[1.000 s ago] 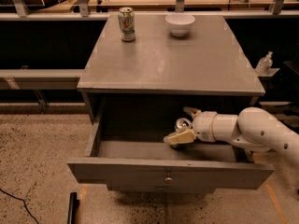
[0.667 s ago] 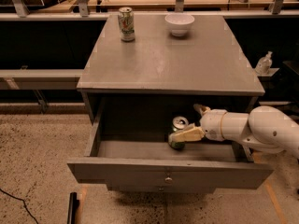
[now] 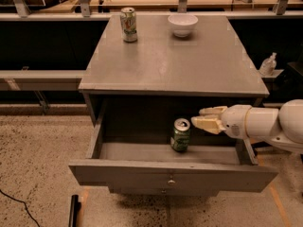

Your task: Place green can into top drawer

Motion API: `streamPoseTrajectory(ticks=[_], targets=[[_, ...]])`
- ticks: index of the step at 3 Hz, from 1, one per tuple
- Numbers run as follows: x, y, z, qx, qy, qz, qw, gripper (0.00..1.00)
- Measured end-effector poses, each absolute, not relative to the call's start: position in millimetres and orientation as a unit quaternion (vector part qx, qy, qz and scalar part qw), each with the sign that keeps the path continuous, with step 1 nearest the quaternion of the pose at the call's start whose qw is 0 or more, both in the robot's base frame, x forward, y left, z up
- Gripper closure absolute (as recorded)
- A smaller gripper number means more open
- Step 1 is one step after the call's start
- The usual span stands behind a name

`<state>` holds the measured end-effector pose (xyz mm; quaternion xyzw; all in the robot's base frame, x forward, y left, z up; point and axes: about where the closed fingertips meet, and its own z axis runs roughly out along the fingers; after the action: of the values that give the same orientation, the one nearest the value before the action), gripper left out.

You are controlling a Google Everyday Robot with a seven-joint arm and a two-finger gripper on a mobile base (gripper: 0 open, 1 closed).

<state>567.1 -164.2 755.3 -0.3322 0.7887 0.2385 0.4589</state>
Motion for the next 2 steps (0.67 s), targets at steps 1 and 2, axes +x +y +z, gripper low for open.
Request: streamPoseTrajectory(ticks=[1, 2], targets=[[555.9, -173.4, 799.6, -0.315, 0.788, 0.257, 0.463, 0.85], [570.8, -169.3, 859.0, -0.325, 0.752, 0.267, 0.507, 1.0]])
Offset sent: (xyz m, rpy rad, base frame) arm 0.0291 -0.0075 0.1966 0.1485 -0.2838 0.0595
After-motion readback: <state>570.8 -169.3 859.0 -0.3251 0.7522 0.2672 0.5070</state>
